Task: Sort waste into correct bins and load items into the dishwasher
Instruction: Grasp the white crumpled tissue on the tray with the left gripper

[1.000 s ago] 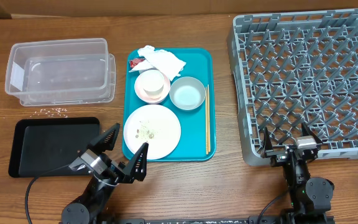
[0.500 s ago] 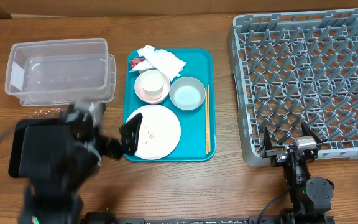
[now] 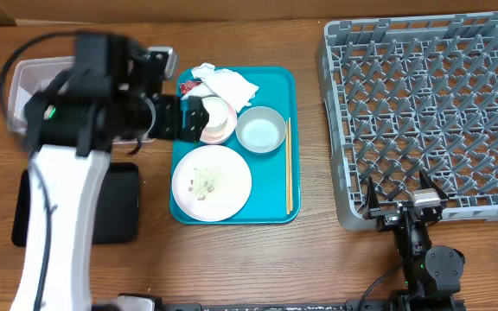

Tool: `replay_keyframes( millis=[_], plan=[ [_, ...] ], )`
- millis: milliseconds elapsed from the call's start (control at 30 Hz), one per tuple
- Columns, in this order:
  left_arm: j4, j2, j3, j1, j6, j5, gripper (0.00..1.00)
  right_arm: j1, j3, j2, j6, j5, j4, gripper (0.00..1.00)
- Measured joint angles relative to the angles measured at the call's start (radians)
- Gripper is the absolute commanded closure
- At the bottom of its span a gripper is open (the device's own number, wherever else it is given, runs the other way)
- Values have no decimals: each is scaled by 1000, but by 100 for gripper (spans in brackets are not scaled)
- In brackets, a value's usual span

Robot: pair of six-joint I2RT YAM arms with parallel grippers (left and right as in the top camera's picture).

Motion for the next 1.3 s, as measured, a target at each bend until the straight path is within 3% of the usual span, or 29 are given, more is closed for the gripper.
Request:
replay_keyframes(
  millis=[200,367,567,1033,1167,1300],
  plan=[
    [85,202,137,-27,-33,-190,0,0,0,0,-1,0,0,0],
    [327,288,146,-25,-57,-210,0,0,0,0,-1,0,0,0],
    [510,378,160,-25,-87,-190,0,0,0,0,0,0,-1,0],
    [607,739,165,-25,-91,-183,3,0,0,0,0,0,0,0],
    [612,786,165,-25,-92,-183,13,0,0,0,-1,0,0,0],
    [614,809,165,-25,-102,-183,33,0,0,0,0,0,0,0]
  ],
)
